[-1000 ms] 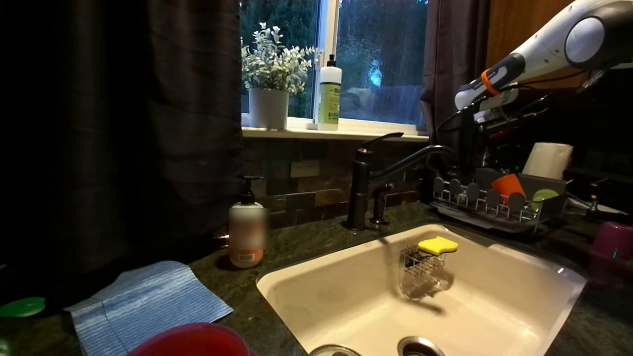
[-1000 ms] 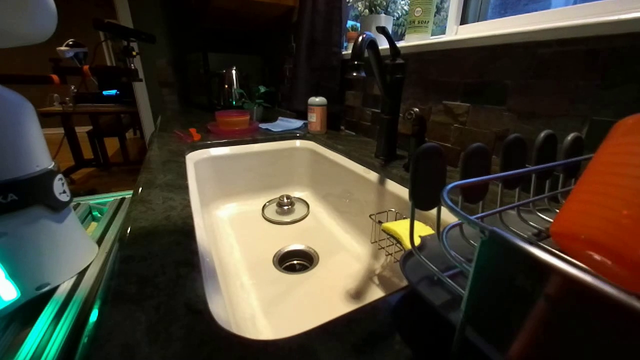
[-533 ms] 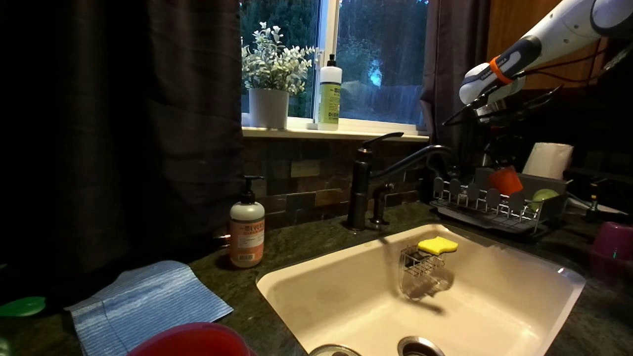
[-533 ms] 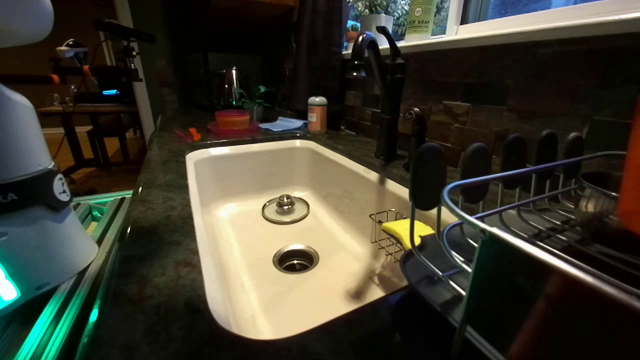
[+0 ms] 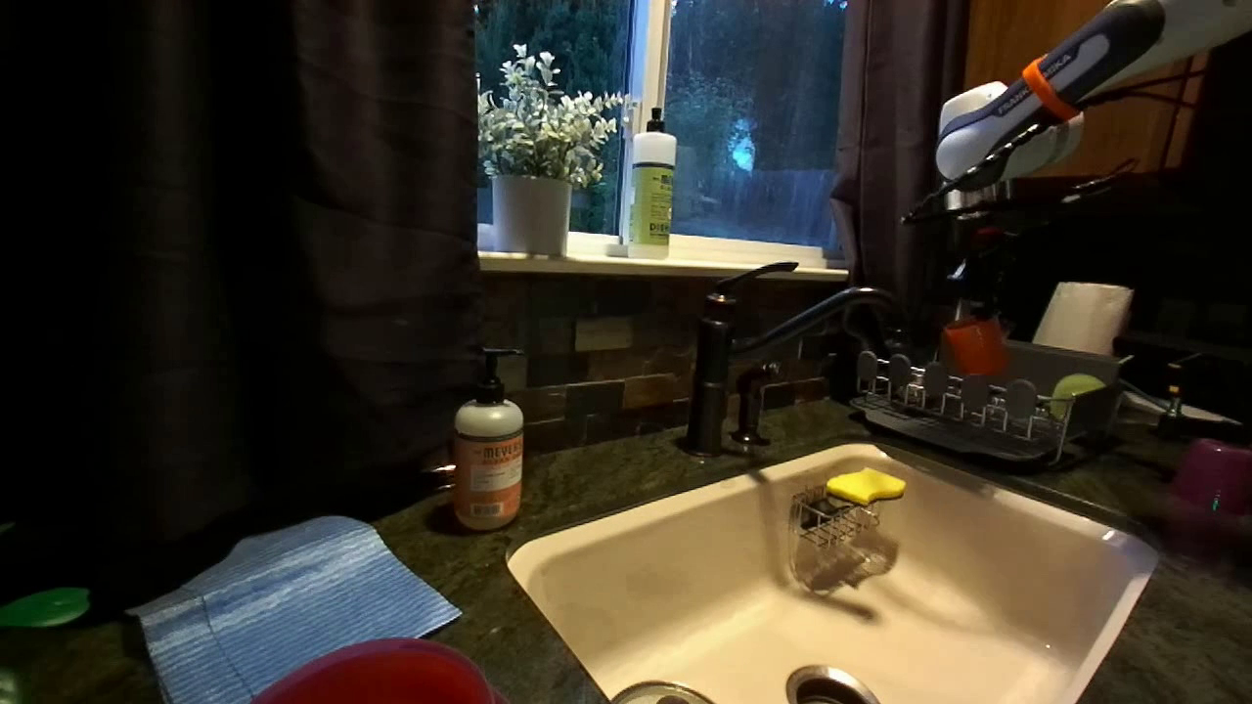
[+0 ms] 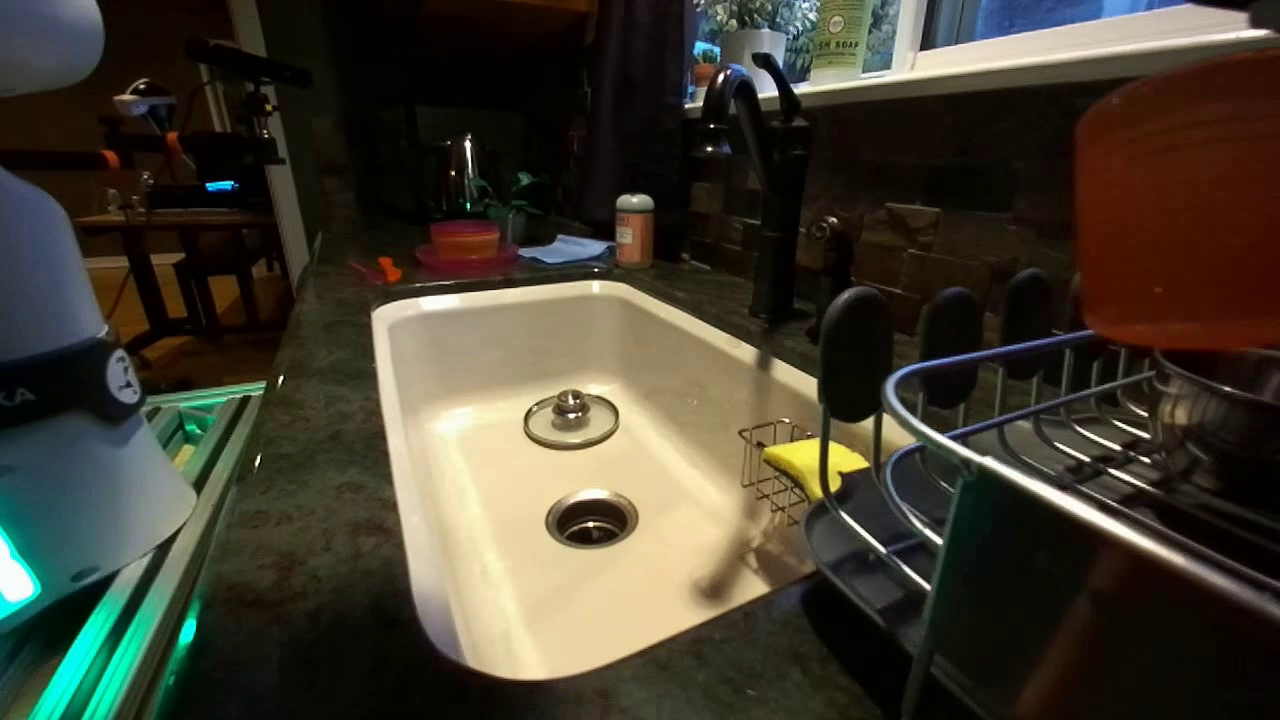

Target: Put the cup inside the sink then pour water inside

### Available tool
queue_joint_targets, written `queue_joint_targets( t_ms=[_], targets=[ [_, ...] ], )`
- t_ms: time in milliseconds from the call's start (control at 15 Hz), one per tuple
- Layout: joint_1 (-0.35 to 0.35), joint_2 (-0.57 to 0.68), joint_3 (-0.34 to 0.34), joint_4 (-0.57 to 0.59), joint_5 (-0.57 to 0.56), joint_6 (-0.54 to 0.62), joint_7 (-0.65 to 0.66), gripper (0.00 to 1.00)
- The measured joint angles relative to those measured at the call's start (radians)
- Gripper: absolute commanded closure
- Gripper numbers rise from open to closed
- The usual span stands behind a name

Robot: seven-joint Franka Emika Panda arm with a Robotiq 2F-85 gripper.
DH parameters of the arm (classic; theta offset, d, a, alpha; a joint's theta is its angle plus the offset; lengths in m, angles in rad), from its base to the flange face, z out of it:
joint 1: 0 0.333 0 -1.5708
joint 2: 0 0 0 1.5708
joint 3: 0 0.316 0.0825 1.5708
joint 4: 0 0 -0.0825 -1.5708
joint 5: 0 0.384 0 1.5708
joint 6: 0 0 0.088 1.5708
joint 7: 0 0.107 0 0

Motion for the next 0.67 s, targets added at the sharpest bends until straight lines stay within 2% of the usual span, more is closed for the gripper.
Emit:
queue_joint_targets(
  t_ms=[200,400,667],
  targets=[
    [0.007,-0.100,0.026,-0.129,0.055,0.061,-0.108,0.99],
    [0.012,-0.177,0.032,-0.203,0.088,0.115,-0.201,0.99],
    [0.044,-0.270,0.049,-0.302,0.109,0.124,-0.225,0.99]
  ],
)
